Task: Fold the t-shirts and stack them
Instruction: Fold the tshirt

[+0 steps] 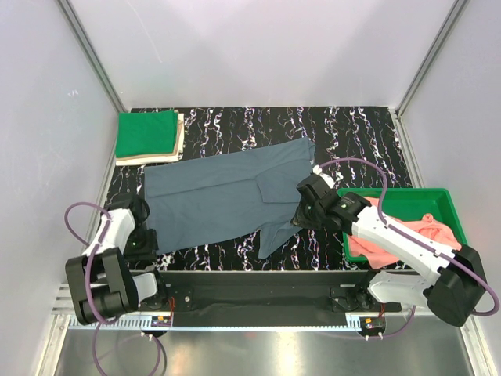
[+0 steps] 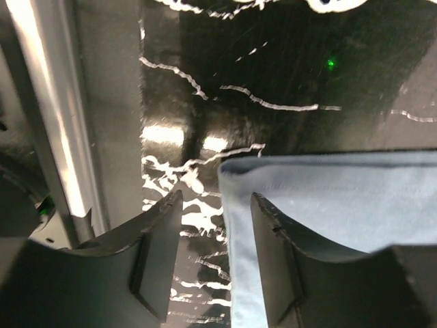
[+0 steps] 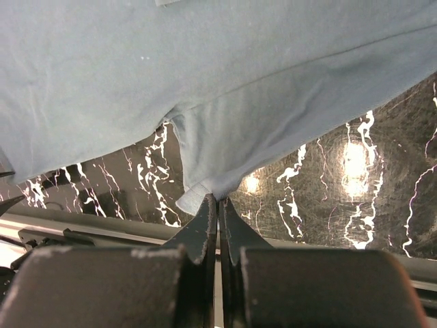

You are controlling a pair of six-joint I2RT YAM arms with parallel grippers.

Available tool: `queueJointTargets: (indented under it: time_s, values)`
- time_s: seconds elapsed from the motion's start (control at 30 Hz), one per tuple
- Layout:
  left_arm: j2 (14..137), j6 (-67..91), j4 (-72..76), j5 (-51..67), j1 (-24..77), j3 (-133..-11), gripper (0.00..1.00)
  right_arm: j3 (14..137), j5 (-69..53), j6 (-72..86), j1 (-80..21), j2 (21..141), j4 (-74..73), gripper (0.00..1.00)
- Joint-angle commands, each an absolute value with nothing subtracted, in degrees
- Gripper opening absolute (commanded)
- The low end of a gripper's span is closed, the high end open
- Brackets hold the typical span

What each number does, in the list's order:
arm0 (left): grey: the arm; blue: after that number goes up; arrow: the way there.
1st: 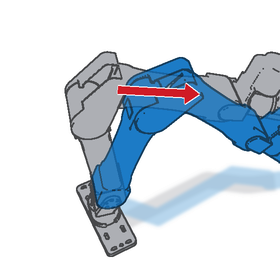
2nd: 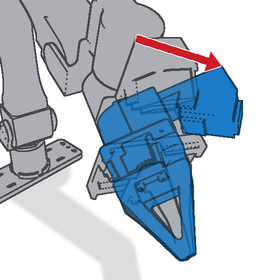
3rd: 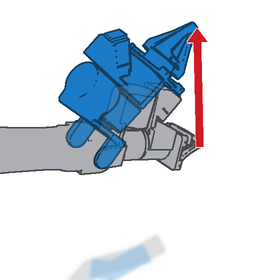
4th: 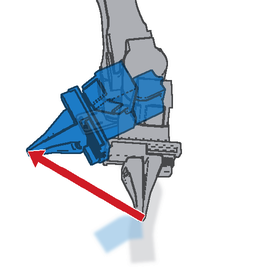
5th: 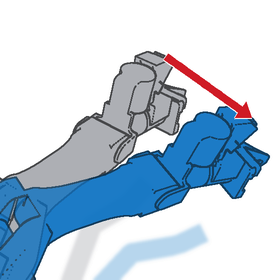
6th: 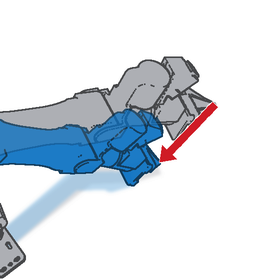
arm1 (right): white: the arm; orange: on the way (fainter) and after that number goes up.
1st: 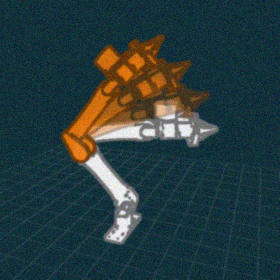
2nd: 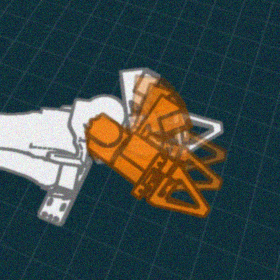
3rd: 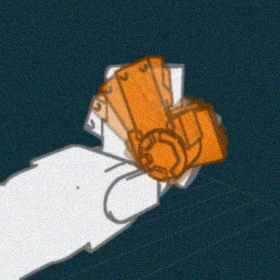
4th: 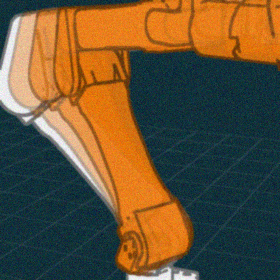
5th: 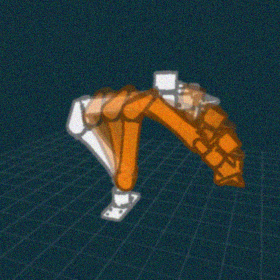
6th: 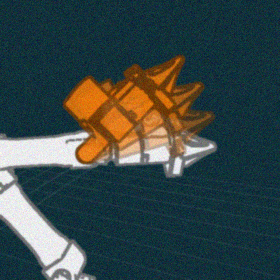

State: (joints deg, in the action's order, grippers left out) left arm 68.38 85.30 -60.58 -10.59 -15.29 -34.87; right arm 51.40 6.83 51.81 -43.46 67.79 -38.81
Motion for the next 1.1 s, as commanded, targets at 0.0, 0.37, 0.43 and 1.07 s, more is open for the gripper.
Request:
queueJointTargets:
  time_s: [0.0,0.37,0.43,1.07]
  values:
    - [70.9,84.1,-57.0,-12.8,-15.6,-36.6,0.47,52.7,9.5,51.3,-43.9,66.4,-38.5,0.00]
    - [73.9,79.2,-55.9,-10.9,-15.4,-41.7,0.00,59.1,15.4,50.0,-43.4,68.6,-43.9,0.00]
    - [74.1,78.1,-55.8,-11.0,-15.3,-43.7,0.00,60.6,16.4,49.6,-43.2,68.9,-44.3,0.00]
    - [89.2,66.7,-54.2,-13.9,-14.2,-62.1,0.00,76.9,17.9,34.3,-30.2,85.5,-41.3,0.00]
